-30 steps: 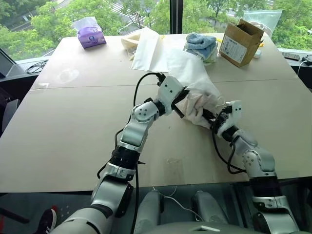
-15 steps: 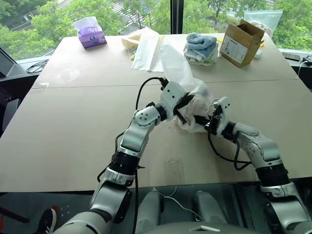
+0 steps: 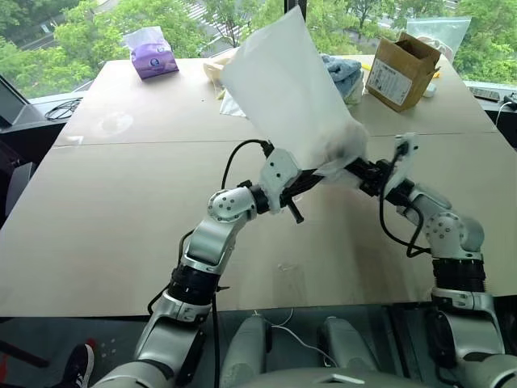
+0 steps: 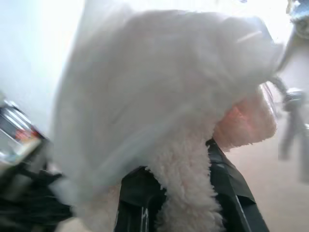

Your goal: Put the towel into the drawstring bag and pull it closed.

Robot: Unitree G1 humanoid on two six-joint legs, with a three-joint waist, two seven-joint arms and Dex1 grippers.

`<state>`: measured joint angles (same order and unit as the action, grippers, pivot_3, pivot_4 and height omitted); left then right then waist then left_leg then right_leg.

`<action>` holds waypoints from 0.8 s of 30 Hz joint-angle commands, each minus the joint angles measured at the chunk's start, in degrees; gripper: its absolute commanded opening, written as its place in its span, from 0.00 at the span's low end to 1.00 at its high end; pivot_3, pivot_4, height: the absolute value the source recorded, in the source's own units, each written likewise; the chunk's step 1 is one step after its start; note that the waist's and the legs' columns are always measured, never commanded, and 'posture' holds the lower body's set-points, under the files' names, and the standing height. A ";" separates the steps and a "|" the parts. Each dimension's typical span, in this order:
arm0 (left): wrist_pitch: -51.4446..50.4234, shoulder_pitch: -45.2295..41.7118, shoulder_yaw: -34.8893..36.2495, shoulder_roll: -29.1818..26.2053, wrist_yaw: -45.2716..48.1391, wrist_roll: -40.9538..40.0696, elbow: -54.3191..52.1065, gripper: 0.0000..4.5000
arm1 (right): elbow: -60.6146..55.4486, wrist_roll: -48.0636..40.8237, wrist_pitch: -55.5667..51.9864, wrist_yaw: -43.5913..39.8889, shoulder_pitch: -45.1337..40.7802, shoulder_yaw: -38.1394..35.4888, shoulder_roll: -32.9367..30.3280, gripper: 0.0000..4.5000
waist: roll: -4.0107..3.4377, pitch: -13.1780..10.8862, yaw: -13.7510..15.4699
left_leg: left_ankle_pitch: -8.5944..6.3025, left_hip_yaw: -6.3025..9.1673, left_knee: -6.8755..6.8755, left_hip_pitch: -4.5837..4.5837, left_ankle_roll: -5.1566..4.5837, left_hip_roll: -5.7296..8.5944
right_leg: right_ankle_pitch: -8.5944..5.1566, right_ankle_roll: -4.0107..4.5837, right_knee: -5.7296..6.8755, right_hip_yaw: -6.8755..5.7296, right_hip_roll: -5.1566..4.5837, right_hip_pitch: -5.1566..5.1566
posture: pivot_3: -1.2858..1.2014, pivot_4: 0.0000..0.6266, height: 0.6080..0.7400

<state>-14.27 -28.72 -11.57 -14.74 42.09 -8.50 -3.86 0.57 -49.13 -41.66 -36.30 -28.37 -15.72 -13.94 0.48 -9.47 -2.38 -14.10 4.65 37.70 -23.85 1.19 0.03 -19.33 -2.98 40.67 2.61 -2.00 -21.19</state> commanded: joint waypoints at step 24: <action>-15.35 -5.02 7.20 7.14 -1.32 -22.95 -10.15 0.00 | 3.92 10.45 21.69 15.44 -2.87 9.57 13.36 0.01 | -0.04 -0.01 -0.01 | 0.03 -0.12 0.00 0.03 0.05 -0.09 | 0.00 0.00 0.08 0.07 0.08 -0.11 | 0.52 0.24 1.00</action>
<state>-27.42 -31.41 -6.70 -8.30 41.50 -26.69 -9.72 3.97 -45.05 -24.37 -18.31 -32.58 -9.26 0.64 0.44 -9.48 -2.39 -14.07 4.55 37.70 -23.83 1.24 -0.06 -19.33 -2.98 40.74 2.66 -1.93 -21.29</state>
